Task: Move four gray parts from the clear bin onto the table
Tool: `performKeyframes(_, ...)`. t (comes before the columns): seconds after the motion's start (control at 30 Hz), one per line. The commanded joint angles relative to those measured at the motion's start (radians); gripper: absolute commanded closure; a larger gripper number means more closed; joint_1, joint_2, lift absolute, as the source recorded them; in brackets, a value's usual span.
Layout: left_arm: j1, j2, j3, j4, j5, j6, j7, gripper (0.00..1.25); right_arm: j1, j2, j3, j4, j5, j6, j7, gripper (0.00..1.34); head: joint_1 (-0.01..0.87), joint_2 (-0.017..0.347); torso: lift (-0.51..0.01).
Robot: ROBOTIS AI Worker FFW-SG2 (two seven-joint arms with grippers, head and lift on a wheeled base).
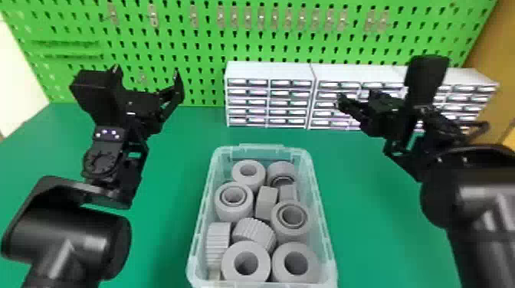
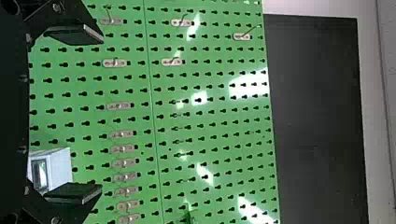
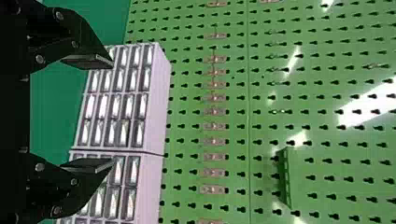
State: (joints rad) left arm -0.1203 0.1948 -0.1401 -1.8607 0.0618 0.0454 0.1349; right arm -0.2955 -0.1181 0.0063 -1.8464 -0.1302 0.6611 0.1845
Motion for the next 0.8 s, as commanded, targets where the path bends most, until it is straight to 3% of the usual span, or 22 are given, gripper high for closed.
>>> performKeyframes(0.0,-0.001,0.0,-0.004,0.0,-0.007,0.004,0.0,0.16,-0.039,0.003,0.044,0.012,-0.009,0.077,-0.03,0.51,0.678,0.034,-0.05)
performKeyframes(0.33,0.011,0.0,-0.006,0.0,-0.007,0.013,0.0,0.16,-0.076,0.009,0.1,0.078,-0.068,0.173,-0.074,0.51,0.678,0.034,-0.05)
performKeyframes(0.53,0.019,-0.001,-0.004,0.0,-0.008,0.019,0.0,0.16,-0.106,0.043,0.029,0.127,-0.085,0.29,-0.073,0.51,0.678,0.034,-0.05)
performKeyframes(0.77,0.024,0.0,-0.001,0.0,-0.01,0.025,0.0,0.16,-0.198,0.02,0.086,0.202,-0.083,0.411,-0.056,0.51,0.678,0.034,-0.05)
